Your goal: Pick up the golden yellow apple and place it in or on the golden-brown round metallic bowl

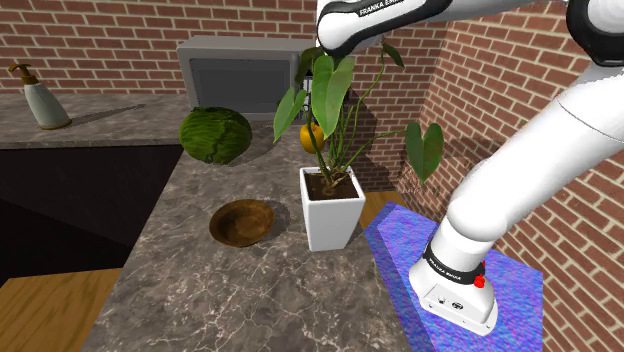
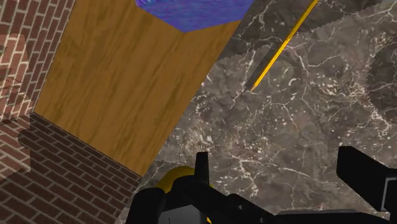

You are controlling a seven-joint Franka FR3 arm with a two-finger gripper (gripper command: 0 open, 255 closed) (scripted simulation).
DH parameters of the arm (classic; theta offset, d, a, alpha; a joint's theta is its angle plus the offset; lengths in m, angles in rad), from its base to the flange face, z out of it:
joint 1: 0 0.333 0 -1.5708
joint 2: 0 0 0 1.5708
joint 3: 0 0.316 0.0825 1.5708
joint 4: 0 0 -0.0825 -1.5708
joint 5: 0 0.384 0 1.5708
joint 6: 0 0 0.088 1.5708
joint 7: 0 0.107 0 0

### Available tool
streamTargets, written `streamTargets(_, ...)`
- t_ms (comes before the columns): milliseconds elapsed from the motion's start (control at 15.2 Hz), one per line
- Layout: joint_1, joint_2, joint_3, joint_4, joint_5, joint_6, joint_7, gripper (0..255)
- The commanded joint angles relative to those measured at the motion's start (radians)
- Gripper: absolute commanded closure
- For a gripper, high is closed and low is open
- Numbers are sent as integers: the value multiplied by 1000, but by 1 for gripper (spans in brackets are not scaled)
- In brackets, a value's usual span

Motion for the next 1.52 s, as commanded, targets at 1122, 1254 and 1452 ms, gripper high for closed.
streamTargets(1122,-78,456,-44,291,-143,255,206,0)
streamTargets(1254,-80,471,-46,282,-146,278,207,0)
streamTargets(1452,-81,475,-46,280,-146,285,207,0)
